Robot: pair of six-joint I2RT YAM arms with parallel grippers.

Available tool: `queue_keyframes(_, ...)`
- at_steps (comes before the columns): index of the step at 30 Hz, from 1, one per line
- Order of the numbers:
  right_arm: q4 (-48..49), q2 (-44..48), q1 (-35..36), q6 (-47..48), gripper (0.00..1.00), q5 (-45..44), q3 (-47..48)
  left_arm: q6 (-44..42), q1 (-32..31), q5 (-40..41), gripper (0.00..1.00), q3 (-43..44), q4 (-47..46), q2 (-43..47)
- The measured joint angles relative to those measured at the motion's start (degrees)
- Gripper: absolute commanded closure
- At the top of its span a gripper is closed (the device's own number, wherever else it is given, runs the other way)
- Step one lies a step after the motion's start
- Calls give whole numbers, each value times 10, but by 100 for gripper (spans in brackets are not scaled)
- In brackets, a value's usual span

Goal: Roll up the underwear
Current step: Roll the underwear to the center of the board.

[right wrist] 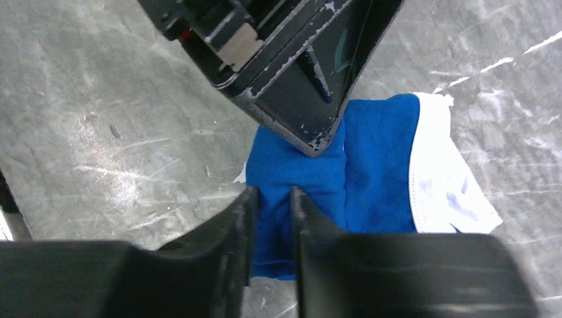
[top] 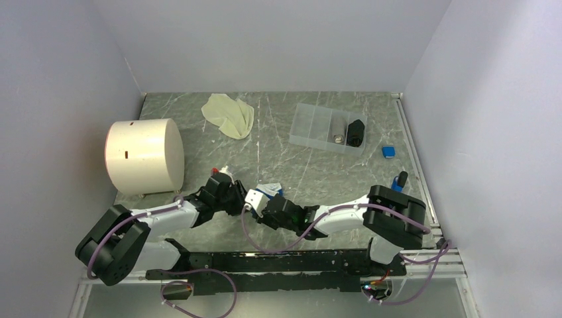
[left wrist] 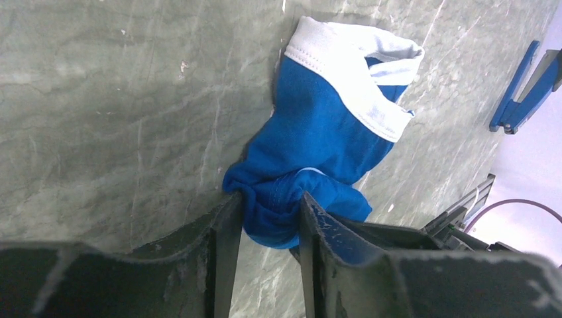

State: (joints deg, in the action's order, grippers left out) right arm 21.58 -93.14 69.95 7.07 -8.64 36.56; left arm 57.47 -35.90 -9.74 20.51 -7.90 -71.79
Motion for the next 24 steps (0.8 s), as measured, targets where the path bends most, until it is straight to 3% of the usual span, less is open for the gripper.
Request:
queue_keyframes(3,11,-5,0,-17,91,0,-4,2,0,-5,46,0,-4,-1)
queue_keyframes(8,52,-6,-16,-62,93,22,-24,8,3,-21,40,-1,-18,-1)
queue_keyframes(17,216,-14,-130,-205,93,225,-103,39,6,-25,35,-28,-64,5)
queue_keyframes(24,263,-22,-186,-261,93,319,-129,47,6,-25,33,-33,-64,15)
